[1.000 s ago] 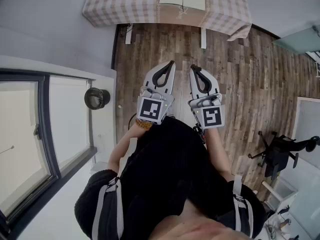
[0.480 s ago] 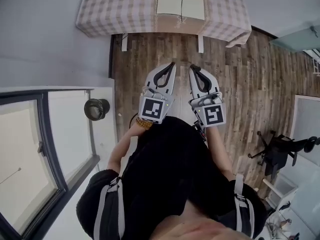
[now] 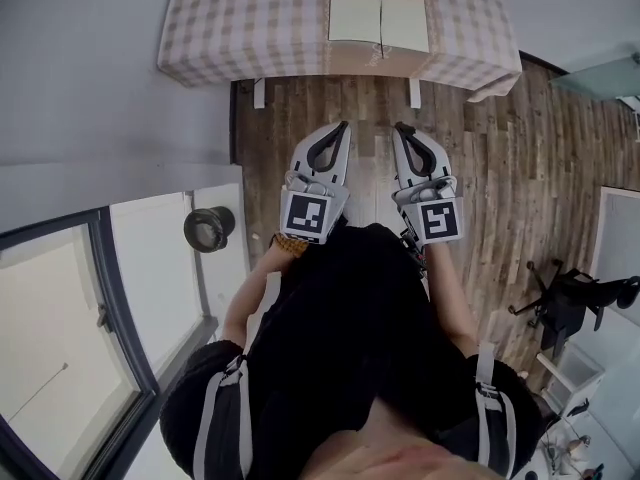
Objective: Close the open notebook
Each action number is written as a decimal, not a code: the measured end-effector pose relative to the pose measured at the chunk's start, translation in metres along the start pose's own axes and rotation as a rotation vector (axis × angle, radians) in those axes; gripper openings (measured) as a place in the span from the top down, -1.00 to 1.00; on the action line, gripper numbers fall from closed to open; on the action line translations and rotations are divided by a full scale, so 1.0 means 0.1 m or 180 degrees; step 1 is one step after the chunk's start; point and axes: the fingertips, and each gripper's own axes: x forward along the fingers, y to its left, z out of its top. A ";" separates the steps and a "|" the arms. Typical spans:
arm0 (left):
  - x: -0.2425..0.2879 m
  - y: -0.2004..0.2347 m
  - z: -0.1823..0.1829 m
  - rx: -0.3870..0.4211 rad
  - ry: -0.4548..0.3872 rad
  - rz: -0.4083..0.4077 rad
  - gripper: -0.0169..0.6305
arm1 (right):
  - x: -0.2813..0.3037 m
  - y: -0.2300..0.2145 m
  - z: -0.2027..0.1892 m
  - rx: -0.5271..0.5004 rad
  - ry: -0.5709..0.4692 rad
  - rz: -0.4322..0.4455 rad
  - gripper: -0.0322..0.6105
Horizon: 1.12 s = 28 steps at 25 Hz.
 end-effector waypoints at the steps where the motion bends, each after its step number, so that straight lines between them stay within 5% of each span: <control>1: 0.03 0.05 -0.02 -0.0002 0.0022 -0.0003 0.95 | 0.05 -0.03 -0.02 0.0019 0.0014 -0.0027 0.89; 14: 0.87 0.47 -0.24 0.0101 0.0249 0.0128 0.95 | 0.81 -0.76 -0.29 0.0256 -0.0045 -0.0058 0.89; 23: 1.70 0.62 -0.13 0.0379 0.0391 0.0188 0.95 | 1.28 -1.67 -0.41 0.0331 -0.0135 -0.0221 0.89; 28: 1.75 0.73 -0.03 0.0402 0.0416 0.0326 0.95 | 1.38 -1.81 -0.41 0.0262 -0.0085 -0.0273 0.89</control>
